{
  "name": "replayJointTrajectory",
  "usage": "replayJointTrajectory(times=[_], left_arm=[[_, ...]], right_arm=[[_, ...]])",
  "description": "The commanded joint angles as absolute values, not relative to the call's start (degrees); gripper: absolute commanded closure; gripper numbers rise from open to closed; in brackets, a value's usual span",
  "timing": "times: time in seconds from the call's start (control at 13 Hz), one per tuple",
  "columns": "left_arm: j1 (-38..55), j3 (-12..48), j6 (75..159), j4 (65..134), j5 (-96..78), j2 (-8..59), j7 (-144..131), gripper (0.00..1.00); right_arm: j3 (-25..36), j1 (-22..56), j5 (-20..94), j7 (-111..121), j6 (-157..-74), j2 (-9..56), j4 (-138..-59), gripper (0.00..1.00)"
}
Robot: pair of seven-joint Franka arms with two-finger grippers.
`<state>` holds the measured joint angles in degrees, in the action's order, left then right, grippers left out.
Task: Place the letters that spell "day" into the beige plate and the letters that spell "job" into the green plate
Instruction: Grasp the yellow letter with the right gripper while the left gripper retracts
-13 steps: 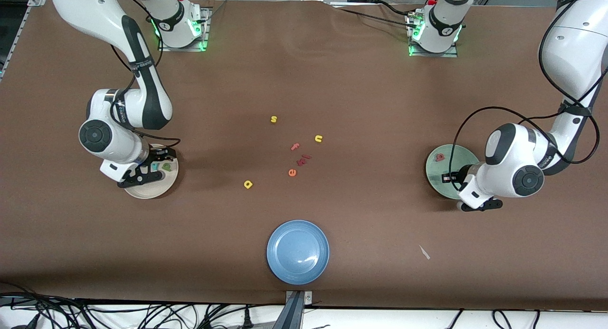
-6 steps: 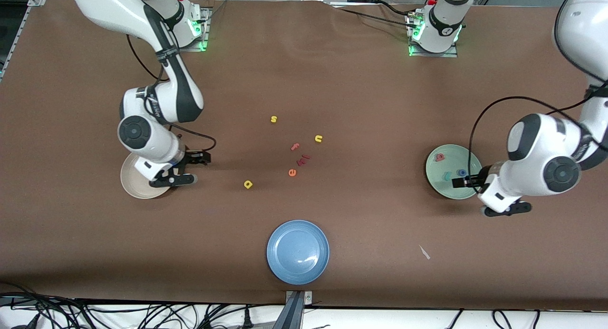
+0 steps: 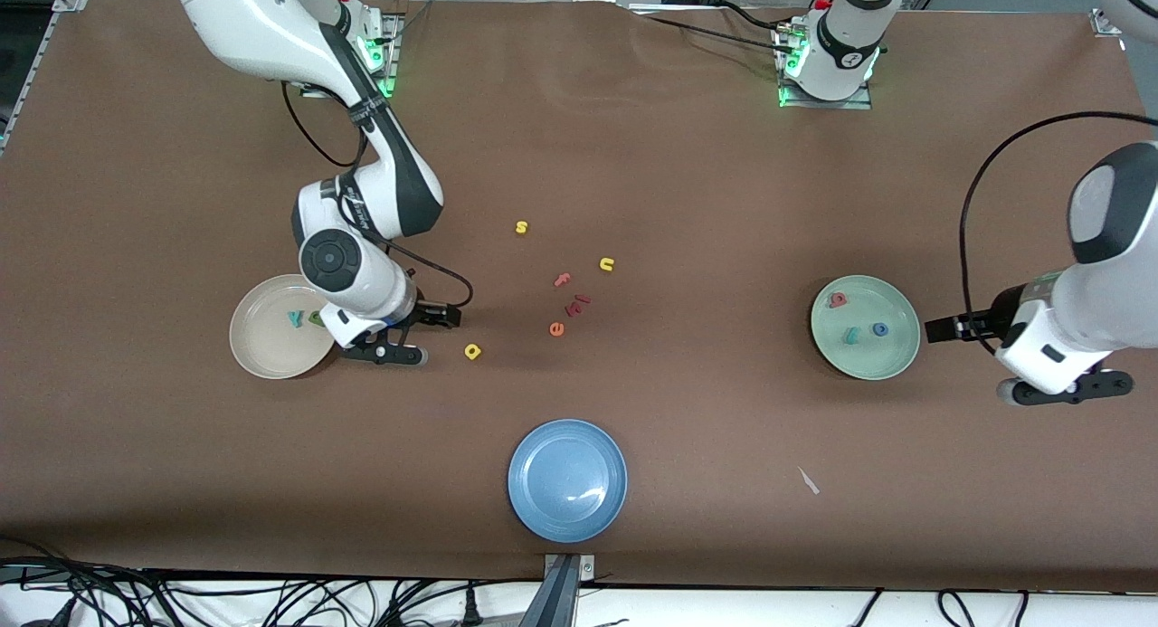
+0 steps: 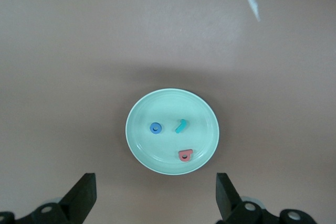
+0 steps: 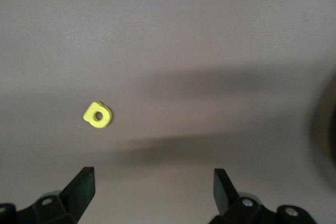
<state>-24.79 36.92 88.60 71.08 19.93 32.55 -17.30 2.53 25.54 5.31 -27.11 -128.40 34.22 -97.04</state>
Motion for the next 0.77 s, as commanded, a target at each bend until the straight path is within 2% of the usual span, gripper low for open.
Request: replayJointTrajectory(times=[0.0,0.31,0.69], left_arm=[[-24.1,37.2,86.7,67.3,19.5,31.1,-13.9,0.00],[-24.2,37.3,86.4,64.7,19.2,30.4,-12.1,0.00],[-24.0,37.8,83.6,65.1,19.2,26.0,-11.5,0.00]], right_arm=[[0.5,25.1,6.1,-32.6,-127.7,39.0,-90.5,0.00],[-0.8,25.9,5.8,-37.1,-128.2,44.1,-85.5,0.00],[-0.8,26.0,5.8,-36.9,-131.5,46.7,-84.9,0.01]])
